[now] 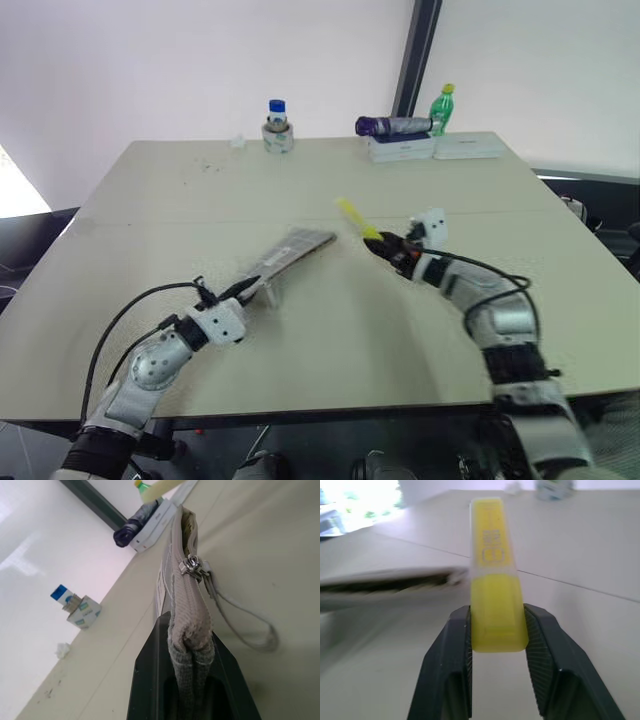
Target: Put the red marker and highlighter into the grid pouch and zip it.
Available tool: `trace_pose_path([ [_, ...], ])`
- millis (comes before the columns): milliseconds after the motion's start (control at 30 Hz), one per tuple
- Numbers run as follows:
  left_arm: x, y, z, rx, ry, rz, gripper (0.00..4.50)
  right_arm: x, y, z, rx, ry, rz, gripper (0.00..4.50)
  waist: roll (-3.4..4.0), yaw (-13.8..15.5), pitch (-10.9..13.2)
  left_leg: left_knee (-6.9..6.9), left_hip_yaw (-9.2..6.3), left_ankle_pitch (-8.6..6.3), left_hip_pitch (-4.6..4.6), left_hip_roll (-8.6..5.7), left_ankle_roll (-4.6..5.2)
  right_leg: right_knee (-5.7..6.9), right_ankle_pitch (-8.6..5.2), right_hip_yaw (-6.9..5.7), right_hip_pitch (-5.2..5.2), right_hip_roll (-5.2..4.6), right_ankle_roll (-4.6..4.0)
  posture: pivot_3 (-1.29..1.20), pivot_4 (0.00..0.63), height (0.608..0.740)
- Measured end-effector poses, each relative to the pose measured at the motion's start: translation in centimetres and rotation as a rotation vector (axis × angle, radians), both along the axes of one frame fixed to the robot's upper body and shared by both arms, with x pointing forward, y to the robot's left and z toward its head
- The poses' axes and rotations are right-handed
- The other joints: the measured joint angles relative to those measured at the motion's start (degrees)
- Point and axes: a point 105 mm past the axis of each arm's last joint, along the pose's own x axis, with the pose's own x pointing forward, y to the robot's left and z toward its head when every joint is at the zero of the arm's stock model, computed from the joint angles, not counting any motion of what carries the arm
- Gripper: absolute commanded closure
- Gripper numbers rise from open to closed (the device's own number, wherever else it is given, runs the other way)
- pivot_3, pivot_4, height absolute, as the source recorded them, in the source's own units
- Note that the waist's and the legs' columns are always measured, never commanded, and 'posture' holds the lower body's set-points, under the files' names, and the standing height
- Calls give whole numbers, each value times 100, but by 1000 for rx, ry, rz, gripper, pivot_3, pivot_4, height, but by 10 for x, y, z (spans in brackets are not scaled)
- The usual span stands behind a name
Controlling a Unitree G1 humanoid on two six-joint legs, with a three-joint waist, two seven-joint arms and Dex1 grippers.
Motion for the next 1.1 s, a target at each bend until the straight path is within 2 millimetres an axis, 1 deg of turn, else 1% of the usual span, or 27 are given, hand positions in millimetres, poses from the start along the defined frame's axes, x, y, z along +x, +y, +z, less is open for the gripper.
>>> trace_pose_path([
  [67, -2, 1, 4, -36, 23, -16, 4500, -20, -2, -5, -60, 22, 104, 3611, 0, -8, 0, 1, -4, -1, 5, 0, 2, 0, 0, -2, 6, 0, 0, 0, 150, 740],
  [133, -3, 3, 2, -57, 56, -18, 4500, -37, 0, -15, -106, 60, 194, 3611, 0, -19, 0, 1, -5, -1, 6, 0, 2, 0, 0, -2, 6, 0, 0, 0, 150, 740],
  [233, -3, 2, 1, -53, 74, -32, 4500, -52, 12, -25, -155, 85, 282, 3611, -2, -28, 1, 1, -6, -1, 5, 0, 1, 0, 0, -3, 5, 2, 0, 0, 150, 740],
  [267, -3, 1, 1, -50, 76, -37, 4500, -53, 17, -27, -169, 81, 295, 3611, -2, -25, 1, 2, -6, -1, 5, 0, 1, 0, 0, -3, 5, 2, 0, 0, 150, 740],
  [367, -4, -1, 2, -40, 77, -52, 4500, -49, 25, -31, -188, 54, 279, 3611, -2, -4, 1, 8, -6, -1, 4, -2, 1, 0, 0, -4, 6, 1, 0, 0, 150, 740],
  [533, -5, -3, 1, -19, 82, -66, 4500, -43, 28, -31, -180, 33, 255, 3611, -2, 63, 1, 12, -4, -1, 2, -3, 2, -1, 0, -3, 6, -1, -1, 0, 150, 740],
  [700, -8, 0, -3, -3, 95, -65, 4500, -42, 23, -31, -182, 42, 253, 3611, -2, 126, 1, 11, -4, -3, 2, -4, 4, -1, 0, -3, 5, -4, -1, 0, 150, 740],
  [933, -10, 0, -5, 16, 93, -68, 4500, -29, 19, -24, -199, 13, 226, 3611, -2, 127, 1, 11, -3, -4, 2, -4, 6, -1, 1, -4, 5, -3, -2, 0, 150, 740],
  [1100, -10, -1, -5, 14, 93, -71, 4500, -23, 14, -30, -249, -6, 202, 3611, -2, 129, 1, 12, -2, -4, 2, -4, 6, -1, 1, -4, 5, -3, -2, 0, 150, 740],
])
